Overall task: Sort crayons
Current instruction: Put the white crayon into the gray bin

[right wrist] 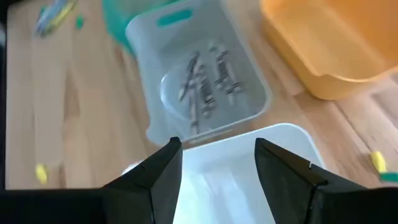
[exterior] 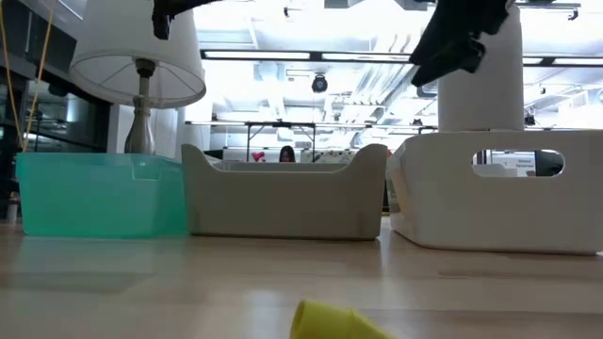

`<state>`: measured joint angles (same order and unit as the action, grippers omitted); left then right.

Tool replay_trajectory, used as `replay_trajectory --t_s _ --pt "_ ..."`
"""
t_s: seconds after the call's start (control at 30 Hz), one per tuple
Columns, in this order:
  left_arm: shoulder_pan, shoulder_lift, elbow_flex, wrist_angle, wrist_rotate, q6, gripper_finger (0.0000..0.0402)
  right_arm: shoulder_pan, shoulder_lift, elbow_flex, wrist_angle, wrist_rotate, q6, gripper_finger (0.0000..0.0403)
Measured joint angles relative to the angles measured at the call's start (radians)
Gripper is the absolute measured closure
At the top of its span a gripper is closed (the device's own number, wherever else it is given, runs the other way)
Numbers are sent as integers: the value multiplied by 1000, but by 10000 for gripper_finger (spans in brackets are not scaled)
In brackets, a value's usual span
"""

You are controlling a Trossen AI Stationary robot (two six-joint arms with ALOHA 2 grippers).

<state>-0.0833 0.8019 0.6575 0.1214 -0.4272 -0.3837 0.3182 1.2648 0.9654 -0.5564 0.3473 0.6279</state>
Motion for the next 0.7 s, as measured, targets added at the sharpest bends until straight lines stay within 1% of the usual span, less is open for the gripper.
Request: replay_trajectory --t_s 0.1,0.23,0.33,0.4,0.5,0.57,0.7 --pt "82 64 137 -297 -2 -49 275 2 -32 -26 7 43 49 210" --pt "221 201 305 -732 11 -115 275 -12 -42 -31 9 53 47 210" --pt "324 318 365 -930 84 -136 275 -31 -42 -31 13 54 46 210" --pt "383 396 379 -987 146 -121 275 -44 -42 -31 22 55 46 210" --pt "452 511 380 -1001 218 -60 275 -61 -42 -31 44 55 46 210" --pt "485 583 380 -992 234 -24 275 -69 -42 -31 56 55 46 210" --pt "526 704 380 -981 224 41 275 -77 -42 -31 61 55 51 210"
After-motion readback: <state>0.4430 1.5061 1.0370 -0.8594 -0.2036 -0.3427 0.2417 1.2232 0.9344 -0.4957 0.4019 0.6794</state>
